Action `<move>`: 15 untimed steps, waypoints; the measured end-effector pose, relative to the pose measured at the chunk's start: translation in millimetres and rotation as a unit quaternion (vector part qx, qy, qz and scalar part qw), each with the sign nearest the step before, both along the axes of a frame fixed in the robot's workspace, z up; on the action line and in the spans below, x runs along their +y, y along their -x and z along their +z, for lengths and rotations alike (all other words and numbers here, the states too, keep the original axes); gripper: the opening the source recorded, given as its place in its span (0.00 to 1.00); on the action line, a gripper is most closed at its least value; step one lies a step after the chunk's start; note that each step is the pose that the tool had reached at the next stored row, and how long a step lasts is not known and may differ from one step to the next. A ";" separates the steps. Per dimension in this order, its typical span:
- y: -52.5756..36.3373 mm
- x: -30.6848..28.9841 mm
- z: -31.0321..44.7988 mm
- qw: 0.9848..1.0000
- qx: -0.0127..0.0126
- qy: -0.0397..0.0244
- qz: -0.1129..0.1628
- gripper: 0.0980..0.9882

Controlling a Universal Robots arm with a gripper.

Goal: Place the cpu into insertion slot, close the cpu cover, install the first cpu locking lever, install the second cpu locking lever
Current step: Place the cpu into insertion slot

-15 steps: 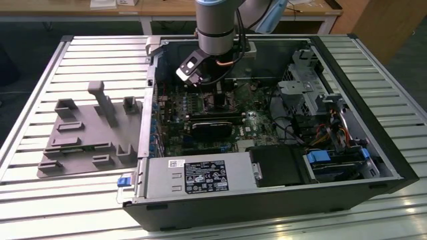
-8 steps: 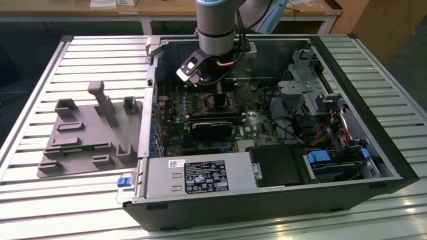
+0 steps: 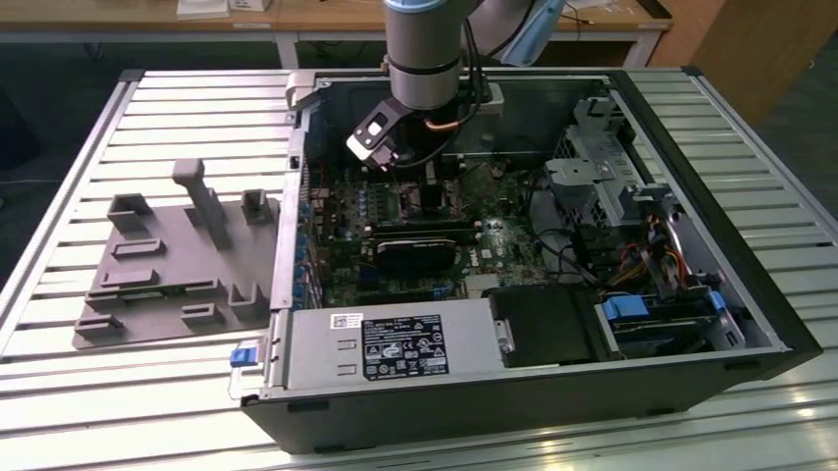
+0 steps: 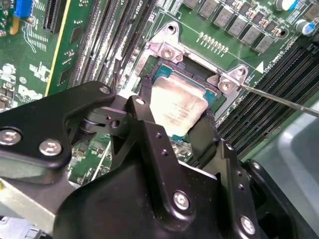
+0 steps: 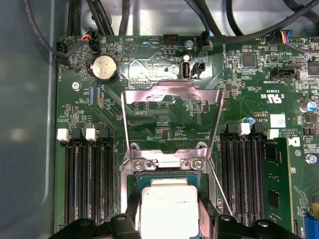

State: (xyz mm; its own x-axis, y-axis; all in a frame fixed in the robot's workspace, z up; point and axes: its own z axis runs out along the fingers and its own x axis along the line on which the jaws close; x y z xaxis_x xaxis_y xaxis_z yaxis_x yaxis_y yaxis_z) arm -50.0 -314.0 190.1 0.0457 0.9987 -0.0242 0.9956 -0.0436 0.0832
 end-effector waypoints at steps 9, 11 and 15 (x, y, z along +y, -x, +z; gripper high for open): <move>0.1 0.0 4.6 1.000 0.000 0.000 0.000 0.58; 0.1 0.0 9.2 1.000 0.000 0.000 0.000 0.58; 0.1 0.0 18.9 1.000 0.000 0.000 0.000 0.58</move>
